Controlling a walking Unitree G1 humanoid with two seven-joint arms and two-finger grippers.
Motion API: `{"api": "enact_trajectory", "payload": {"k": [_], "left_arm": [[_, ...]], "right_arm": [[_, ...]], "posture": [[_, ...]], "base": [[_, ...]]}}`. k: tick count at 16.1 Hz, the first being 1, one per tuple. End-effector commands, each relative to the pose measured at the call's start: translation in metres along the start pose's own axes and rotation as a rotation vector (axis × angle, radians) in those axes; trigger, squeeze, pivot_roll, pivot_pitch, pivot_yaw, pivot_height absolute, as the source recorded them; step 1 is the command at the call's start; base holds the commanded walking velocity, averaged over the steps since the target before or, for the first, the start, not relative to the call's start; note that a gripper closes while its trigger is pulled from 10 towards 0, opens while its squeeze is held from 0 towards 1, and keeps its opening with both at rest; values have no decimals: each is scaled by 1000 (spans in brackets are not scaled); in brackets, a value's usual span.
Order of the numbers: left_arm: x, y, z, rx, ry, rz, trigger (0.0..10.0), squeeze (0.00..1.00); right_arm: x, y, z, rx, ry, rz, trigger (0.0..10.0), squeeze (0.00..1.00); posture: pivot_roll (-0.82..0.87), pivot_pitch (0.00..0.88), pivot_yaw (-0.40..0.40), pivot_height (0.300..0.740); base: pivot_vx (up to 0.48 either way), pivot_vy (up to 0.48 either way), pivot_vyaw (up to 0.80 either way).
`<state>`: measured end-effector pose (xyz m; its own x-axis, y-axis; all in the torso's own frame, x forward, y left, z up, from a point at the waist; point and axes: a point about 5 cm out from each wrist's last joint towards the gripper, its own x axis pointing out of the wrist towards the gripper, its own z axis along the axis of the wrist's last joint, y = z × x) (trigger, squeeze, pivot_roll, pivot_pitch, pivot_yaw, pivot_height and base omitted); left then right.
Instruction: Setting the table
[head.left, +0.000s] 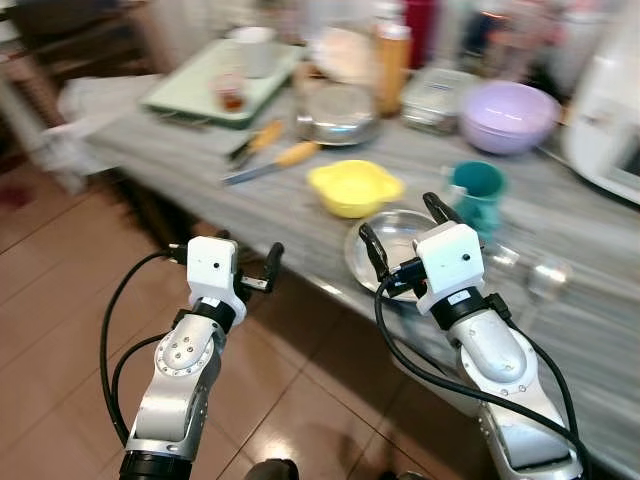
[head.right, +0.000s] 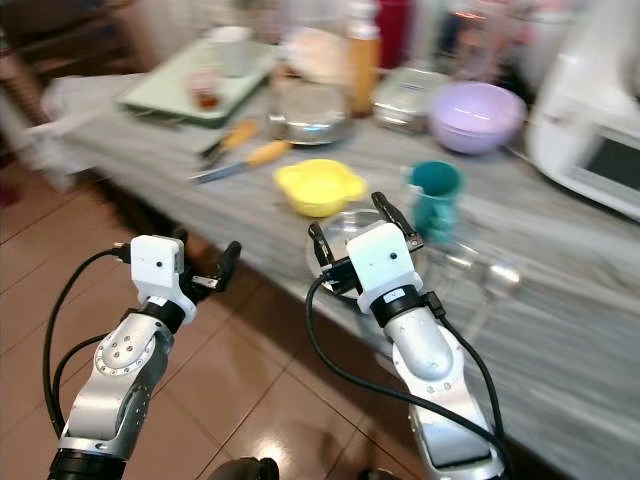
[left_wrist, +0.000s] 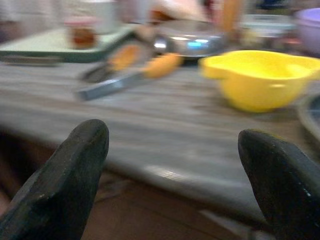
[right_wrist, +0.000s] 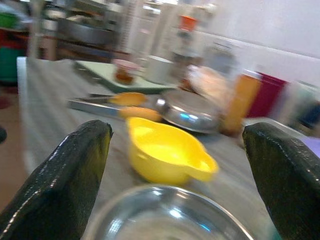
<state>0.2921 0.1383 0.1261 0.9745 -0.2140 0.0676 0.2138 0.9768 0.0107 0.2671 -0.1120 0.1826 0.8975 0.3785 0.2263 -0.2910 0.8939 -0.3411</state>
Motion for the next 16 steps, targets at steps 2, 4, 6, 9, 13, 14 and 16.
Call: {"api": "enact_trajectory", "payload": {"k": [2, 4, 6, 9, 13, 14, 16], "left_arm": [[-1, 10, -2, 31, 6, 60, 10000, 0], [-3, 17, -8, 62, 31, 113, 10000, 0], [-4, 21, -10, 81, 42, 151, 10000, 0], [-4, 26, -12, 96, 45, 189, 10000, 0], [-3, 31, -14, 113, 48, 232, 10000, 0], [-4, 31, -18, 111, 63, 243, 10000, 0], [-4, 31, -20, 109, 72, 248, 10000, 0]], "right_arm": [[2, 3, 3, -2, -17, 19, 10000, 0], [3, 5, 1, 6, -14, 32, 10000, 0], [4, 6, 0, 12, -14, 40, 10000, 0], [5, 7, 0, 16, -17, 50, 10000, 0], [7, 8, 0, 14, -22, 63, 10000, 0], [7, 9, -1, 14, -21, 70, 10000, 0], [7, 9, -3, 10, -17, 81, 10000, 0]], "posture": [[16, 105, 84, 740], [20, 108, 83, 740], [21, 110, 82, 740], [20, 108, 83, 740], [16, 109, 80, 740], [14, 110, 79, 740], [12, 110, 78, 740]], "base": [[0, 0, 800], [0, 0, 800], [0, 0, 800], [0, 0, 800], [0, 0, 800], [0, 0, 800], [0, 0, 800]]}}
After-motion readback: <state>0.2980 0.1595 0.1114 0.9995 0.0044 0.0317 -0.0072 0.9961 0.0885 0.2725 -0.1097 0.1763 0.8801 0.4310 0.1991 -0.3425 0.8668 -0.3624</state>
